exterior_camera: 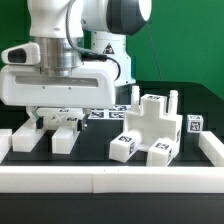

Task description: Assemble chair

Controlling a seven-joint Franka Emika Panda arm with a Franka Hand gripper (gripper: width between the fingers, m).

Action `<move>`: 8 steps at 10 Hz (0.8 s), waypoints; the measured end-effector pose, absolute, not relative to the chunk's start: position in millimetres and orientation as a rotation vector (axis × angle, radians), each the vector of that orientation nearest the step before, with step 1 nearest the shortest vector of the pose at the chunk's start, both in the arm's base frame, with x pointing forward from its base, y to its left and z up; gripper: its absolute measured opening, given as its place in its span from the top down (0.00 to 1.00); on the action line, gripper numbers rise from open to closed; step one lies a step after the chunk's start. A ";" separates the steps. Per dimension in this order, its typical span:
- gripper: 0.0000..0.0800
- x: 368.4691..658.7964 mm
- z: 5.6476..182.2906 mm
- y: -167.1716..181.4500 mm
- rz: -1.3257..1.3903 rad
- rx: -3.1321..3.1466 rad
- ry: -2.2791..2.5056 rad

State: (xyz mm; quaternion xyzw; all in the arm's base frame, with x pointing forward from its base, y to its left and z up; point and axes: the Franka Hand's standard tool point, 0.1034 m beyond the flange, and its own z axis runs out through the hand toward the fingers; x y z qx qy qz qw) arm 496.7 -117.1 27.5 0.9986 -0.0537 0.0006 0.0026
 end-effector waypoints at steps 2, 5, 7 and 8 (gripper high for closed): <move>0.19 496.7 27.5 -117.1 0.002 3.132 -0.168; 0.19 496.0 27.6 -113.6 0.000 3.141 0.012; 0.19 496.8 26.2 -111.2 -0.032 3.154 0.053; 0.19 499.6 25.6 -110.6 -0.045 3.160 0.073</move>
Offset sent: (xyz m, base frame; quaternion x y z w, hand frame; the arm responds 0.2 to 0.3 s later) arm -0.0021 0.0172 0.0084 0.0524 0.0142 -0.1327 0.9897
